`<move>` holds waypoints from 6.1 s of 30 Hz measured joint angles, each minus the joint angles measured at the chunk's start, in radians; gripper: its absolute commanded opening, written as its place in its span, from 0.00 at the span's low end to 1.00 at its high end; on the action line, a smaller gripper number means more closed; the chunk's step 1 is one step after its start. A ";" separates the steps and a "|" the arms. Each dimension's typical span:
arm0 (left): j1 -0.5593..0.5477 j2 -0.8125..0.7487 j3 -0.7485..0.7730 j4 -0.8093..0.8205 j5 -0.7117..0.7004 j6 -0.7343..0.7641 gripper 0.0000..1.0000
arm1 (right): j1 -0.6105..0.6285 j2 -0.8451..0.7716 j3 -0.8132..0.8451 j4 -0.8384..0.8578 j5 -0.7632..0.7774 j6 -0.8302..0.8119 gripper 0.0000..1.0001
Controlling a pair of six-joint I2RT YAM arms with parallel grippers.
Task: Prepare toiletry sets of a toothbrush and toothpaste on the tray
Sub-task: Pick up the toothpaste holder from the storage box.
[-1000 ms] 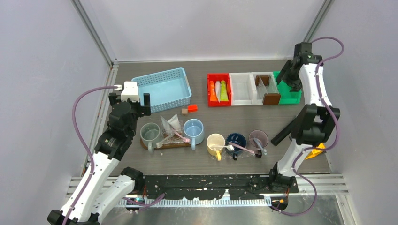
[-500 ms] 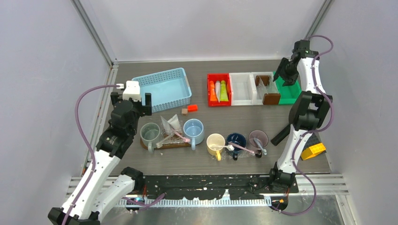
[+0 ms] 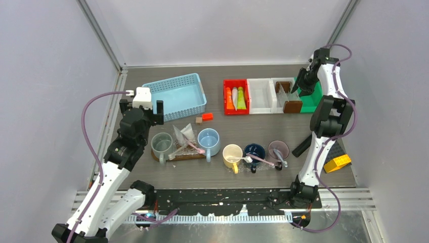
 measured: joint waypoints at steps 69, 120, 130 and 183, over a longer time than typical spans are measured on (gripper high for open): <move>-0.240 0.757 0.613 -0.043 0.476 -0.912 0.83 | 1.077 -0.819 -0.761 0.731 0.771 -0.565 0.01; -0.253 0.758 0.177 0.893 0.307 -0.968 0.00 | 0.848 -0.867 -0.614 0.404 0.502 0.752 0.55; -0.271 0.752 0.174 0.961 0.311 -0.911 0.00 | 0.812 -0.867 -0.657 0.506 0.447 0.891 0.49; -0.020 0.280 0.392 0.008 0.312 -0.146 0.89 | 0.541 -0.983 -0.859 0.262 0.082 0.108 0.01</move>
